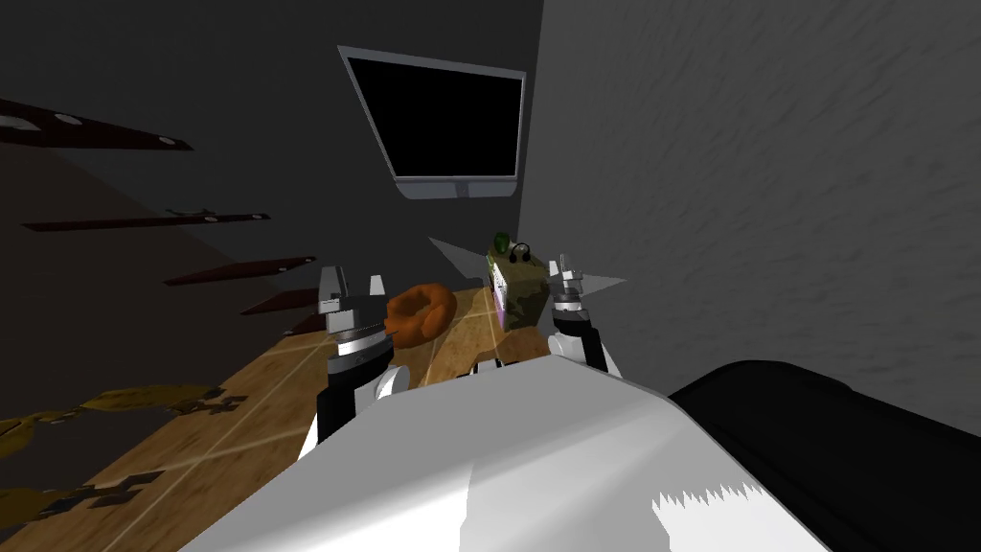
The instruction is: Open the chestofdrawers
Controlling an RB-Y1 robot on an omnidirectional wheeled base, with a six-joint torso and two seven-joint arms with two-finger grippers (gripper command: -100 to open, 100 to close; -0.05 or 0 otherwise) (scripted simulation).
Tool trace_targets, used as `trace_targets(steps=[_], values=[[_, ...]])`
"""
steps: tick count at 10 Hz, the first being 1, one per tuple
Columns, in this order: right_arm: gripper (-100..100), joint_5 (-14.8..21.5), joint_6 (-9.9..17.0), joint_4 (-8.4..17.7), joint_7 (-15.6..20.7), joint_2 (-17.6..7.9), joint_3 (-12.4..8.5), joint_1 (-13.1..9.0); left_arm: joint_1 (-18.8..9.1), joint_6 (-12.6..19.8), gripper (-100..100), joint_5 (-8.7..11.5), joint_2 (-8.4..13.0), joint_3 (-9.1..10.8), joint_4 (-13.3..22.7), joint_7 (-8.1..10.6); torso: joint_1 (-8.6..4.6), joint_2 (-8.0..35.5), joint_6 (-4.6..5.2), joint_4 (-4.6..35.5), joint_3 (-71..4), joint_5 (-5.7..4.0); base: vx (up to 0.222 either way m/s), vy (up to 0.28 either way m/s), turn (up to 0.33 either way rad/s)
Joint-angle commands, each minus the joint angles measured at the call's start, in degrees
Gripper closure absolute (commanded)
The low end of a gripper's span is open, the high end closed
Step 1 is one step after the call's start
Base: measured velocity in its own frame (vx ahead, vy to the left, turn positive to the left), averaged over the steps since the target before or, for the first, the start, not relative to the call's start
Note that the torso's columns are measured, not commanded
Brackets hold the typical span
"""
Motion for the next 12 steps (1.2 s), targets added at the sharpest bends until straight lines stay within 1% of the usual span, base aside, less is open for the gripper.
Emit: trace_targets(steps=[1, 2, 3, 5, 6, 8, 9, 10, 11, 12], values=[[-100, 1.8, 2.3, 1.6, 0.2, -1.8, 0.5, -0.2, 0.0, 0.0, 0, 0.0, 0.0, 0.00, 0.0, 0.00, 0.00, 1.9, 0.00, 1.9, -4.0, 0.00, 0.033, 0.006, 0.085], [-100, 3.0, 3.8, 2.6, 0.3, -2.6, 0.9, -0.3, 0.0, 0.0, 0, 0.0, 0.0, 0.00, 0.0, 0.00, 0.02, 2.4, -0.01, 2.4, -5.1, 0.01, 0.050, 0.004, 0.163], [-100, 3.0, 3.8, 2.6, 0.3, -2.6, 0.9, -0.3, 0.0, 0.0, 0, 0.0, 0.0, 0.00, 0.0, 0.00, 0.03, 2.5, -0.01, 2.6, -5.4, 0.01, 0.036, -0.004, 0.058], [-100, 6.1, 7.3, 5.4, 0.6, -3.9, 1.8, -0.5, 0.0, 0.0, 0, 0.0, 0.0, 0.00, 0.0, 0.00, 0.01, 2.6, -0.01, 2.7, -5.4, 0.00, 0.057, 0.003, 0.163], [-100, 6.1, 7.8, 5.4, 0.6, -3.9, 1.8, -0.5, 0.0, 0.0, 0, 0.0, 0.0, 0.00, 0.0, 0.00, 0.01, 2.6, -0.01, 2.7, -5.4, 0.00, 0.053, -0.003, 0.094], [-100, 9.9, 11.8, 8.7, 1.0, -4.8, 3.0, -0.8, 0.0, 0.0, 0, 0.0, 0.0, 0.00, 0.0, 0.00, 0.00, 2.7, -0.01, 2.7, -5.4, 0.00, 0.062, -0.001, 0.226], [-100, 10.2, 12.9, 8.9, 1.0, -4.8, 3.0, -0.8, 0.0, 0.0, 0, 0.0, 0.0, 0.00, 0.0, 0.00, 0.02, 2.6, -0.03, 2.7, -5.4, 0.00, 0.067, 0.004, 0.105], [-100, 12.4, 14.8, 10.9, 1.3, -5.2, 3.6, -1.0, 0.0, 0.0, 0, 0.0, 0.0, 0.00, 0.0, 0.00, 0.03, 2.7, 0.04, 2.7, -5.4, 0.02, 0.066, 0.007, 0.199], [-100, 12.4, 15.8, 10.9, 1.3, -5.2, 3.6, -1.0, 0.0, 0.0, 0, 0.0, 0.0, 0.00, 0.0, 0.00, 0.03, 2.7, -0.02, 2.7, -5.4, 0.01, 0.057, -0.002, 0.104], [-100, 14.9, 18.4, 13.0, 1.5, -5.4, 4.4, -1.2, 0.0, 0.0, 0, 0.0, 0.0, 0.00, 0.0, 0.00, -0.01, 2.7, 0.03, 2.7, -5.4, 0.00, 0.058, 0.007, 0.201]])
